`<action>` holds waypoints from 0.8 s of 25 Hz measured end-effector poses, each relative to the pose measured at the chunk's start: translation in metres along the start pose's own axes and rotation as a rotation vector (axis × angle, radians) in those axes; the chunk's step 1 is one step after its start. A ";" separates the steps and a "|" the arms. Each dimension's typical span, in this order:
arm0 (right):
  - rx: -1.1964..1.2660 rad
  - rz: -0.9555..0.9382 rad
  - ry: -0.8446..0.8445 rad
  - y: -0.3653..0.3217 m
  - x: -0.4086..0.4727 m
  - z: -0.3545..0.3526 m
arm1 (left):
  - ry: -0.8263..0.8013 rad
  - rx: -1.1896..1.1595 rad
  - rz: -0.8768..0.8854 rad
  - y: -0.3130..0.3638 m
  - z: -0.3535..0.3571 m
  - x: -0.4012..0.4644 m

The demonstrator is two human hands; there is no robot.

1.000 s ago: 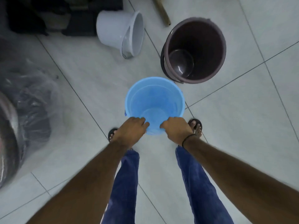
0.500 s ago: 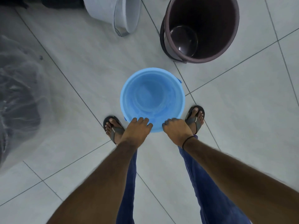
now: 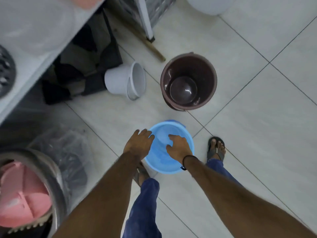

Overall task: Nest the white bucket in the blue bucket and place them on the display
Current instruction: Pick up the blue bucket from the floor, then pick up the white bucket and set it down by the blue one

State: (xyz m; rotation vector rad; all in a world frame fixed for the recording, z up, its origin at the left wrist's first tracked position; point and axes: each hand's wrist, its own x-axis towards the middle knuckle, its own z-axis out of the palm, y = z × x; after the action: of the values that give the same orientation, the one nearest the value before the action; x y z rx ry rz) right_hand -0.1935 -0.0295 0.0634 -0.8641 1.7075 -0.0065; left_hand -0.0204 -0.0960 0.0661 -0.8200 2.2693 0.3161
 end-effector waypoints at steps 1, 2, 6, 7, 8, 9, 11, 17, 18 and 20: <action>0.119 0.017 0.001 -0.020 0.014 0.002 | 0.019 0.030 0.006 -0.023 -0.011 0.014; 0.207 0.016 0.009 -0.038 0.030 0.006 | 0.033 0.057 0.011 -0.046 -0.019 0.029; 0.483 0.031 0.127 -0.098 0.120 0.036 | 0.081 0.250 0.079 -0.140 -0.033 0.110; 0.521 0.046 0.168 -0.111 0.147 0.045 | 0.096 0.307 0.108 -0.162 -0.032 0.133; 0.554 0.066 0.206 -0.122 0.177 0.055 | 0.114 0.353 0.133 -0.182 -0.030 0.155; 0.580 0.079 0.239 -0.133 0.207 0.066 | 0.125 0.389 0.154 -0.202 -0.026 0.174; 0.587 0.093 0.319 -0.154 0.263 0.088 | 0.129 0.488 0.210 -0.235 -0.017 0.205; 0.443 -0.006 0.438 -0.181 0.345 0.126 | 0.068 0.720 0.345 -0.279 0.013 0.252; 0.382 -0.038 0.486 -0.182 0.346 0.128 | 0.076 0.726 0.358 -0.282 0.015 0.253; 0.262 -0.109 0.519 -0.184 0.339 0.127 | 0.086 0.734 0.368 -0.290 0.016 0.246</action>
State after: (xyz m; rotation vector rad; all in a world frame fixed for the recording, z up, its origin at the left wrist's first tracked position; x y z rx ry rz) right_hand -0.0097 -0.2932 -0.1844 -0.7978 2.0749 -0.5580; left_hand 0.0350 -0.4275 -0.1119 -0.0374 2.3472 -0.3889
